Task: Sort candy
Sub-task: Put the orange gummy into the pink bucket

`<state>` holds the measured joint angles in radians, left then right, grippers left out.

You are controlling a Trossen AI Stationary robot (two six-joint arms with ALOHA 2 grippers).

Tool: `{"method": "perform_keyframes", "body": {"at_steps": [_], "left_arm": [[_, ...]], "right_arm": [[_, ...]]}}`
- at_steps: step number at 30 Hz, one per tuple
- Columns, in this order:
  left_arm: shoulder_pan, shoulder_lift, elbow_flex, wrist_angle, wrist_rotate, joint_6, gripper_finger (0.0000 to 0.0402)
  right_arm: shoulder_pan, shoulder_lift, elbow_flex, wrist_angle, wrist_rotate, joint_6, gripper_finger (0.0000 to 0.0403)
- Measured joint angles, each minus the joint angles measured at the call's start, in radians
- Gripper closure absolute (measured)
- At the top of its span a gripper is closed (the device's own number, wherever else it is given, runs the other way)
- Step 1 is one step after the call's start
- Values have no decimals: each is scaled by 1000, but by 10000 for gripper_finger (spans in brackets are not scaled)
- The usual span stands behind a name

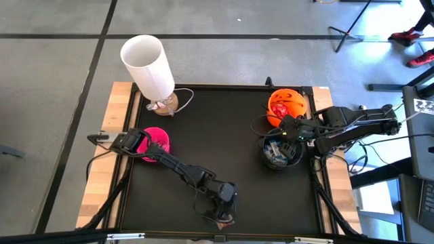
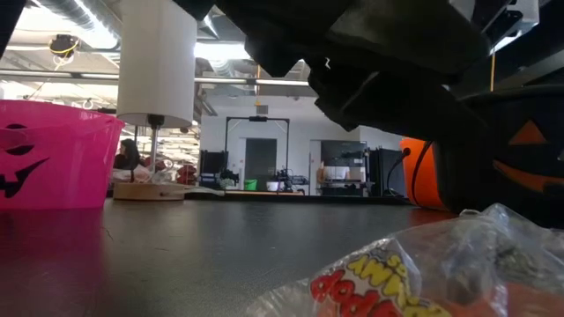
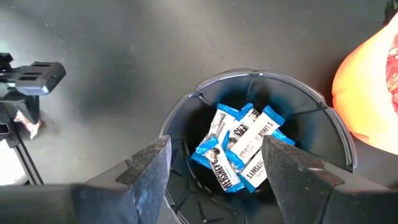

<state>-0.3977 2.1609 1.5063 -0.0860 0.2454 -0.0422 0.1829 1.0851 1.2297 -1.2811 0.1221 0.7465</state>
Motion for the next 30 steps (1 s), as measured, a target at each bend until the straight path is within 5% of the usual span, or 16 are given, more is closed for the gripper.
{"method": "perform_keyframes", "body": {"at_steps": [19, 30], "left_arm": [[-73, 65, 1, 113, -85, -14, 198], [-51, 86, 1, 21, -134, -91, 211]], "right_arm": [[0, 0, 0, 9, 43, -13, 155], [0, 0, 0, 9, 43, -21, 155]]}}
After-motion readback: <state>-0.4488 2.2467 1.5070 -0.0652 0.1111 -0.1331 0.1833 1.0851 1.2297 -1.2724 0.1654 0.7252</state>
